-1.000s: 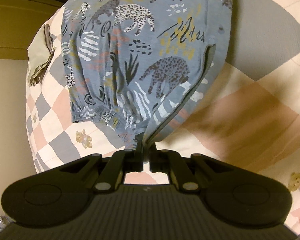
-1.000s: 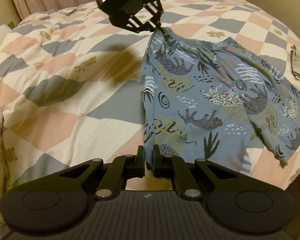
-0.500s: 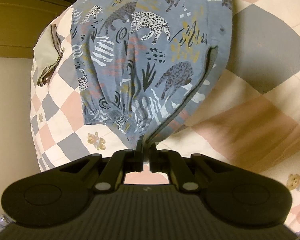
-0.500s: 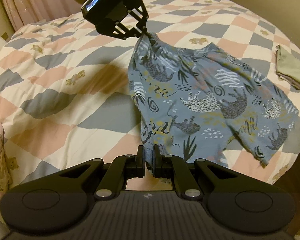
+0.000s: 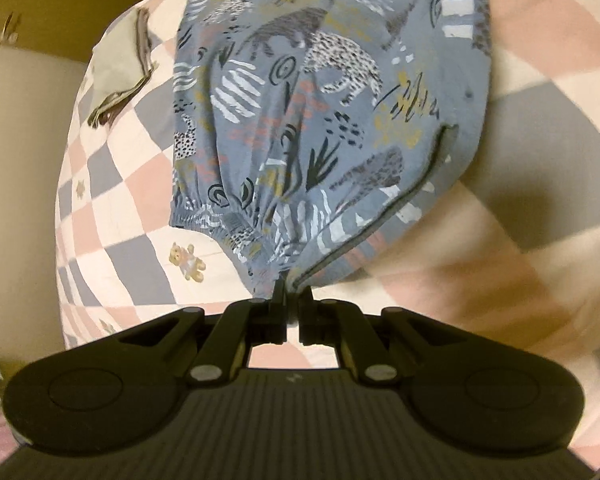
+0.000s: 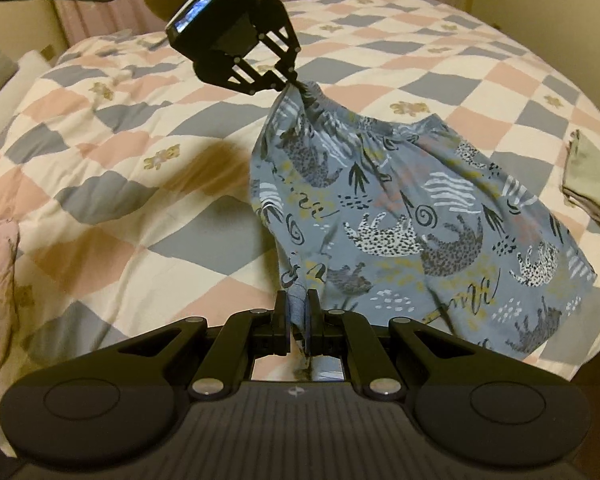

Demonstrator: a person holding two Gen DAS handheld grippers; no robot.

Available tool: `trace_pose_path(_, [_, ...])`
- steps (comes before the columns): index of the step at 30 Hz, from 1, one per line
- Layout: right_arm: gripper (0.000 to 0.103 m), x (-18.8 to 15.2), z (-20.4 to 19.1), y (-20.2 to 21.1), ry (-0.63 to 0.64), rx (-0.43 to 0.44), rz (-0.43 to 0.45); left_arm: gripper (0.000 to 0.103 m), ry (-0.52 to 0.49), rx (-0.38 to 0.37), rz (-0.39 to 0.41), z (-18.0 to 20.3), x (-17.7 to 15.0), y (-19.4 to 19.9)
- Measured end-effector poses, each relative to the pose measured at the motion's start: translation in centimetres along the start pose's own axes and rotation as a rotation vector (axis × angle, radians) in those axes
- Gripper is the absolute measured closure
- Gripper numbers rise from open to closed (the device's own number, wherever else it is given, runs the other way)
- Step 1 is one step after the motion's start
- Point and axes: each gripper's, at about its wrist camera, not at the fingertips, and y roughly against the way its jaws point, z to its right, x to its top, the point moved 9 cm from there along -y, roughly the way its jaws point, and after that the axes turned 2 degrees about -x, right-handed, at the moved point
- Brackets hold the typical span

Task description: Fold clothes

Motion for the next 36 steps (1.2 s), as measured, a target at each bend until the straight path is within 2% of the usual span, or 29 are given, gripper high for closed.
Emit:
trace_pose_path(6, [0.097, 0.1, 6.1, 2.0, 0.025, 0.005, -0.004, 0.1, 0.047, -0.045, -0.003, -2.8, 1.0, -0.3])
trace_pose_path(11, [0.097, 0.3, 12.1, 3.7, -0.013, -0.034, 0.0, 0.1, 0.102, -0.072, 0.036, -7.6, 2.9, -0.6])
trace_pose_path(18, [0.097, 0.6, 21.1, 1.7, -0.082, -0.086, -0.026, 0.1, 0.225, -0.101, 0.066, -16.1, 6.1, -3.8])
trace_pose_path(22, [0.097, 0.7, 26.3, 0.5, -0.121, -0.114, -0.044, 0.1, 0.272, -0.115, 0.061, -19.1, 7.2, -7.0])
trace_pose_path(26, [0.097, 0.9, 31.5, -0.8, -0.159, -0.143, -0.061, 0.1, 0.329, -0.139, 0.038, -20.5, 7.7, -11.2])
trace_pose_path(31, [0.097, 0.3, 36.5, -5.4, -0.194, -0.142, -0.111, 0.1, 0.394, -0.153, -0.001, -20.8, 7.7, -16.1])
trace_pose_path(36, [0.097, 0.1, 39.7, -8.9, -0.234, -0.145, -0.127, 0.1, 0.435, -0.157, -0.025, -20.5, 7.4, -19.4])
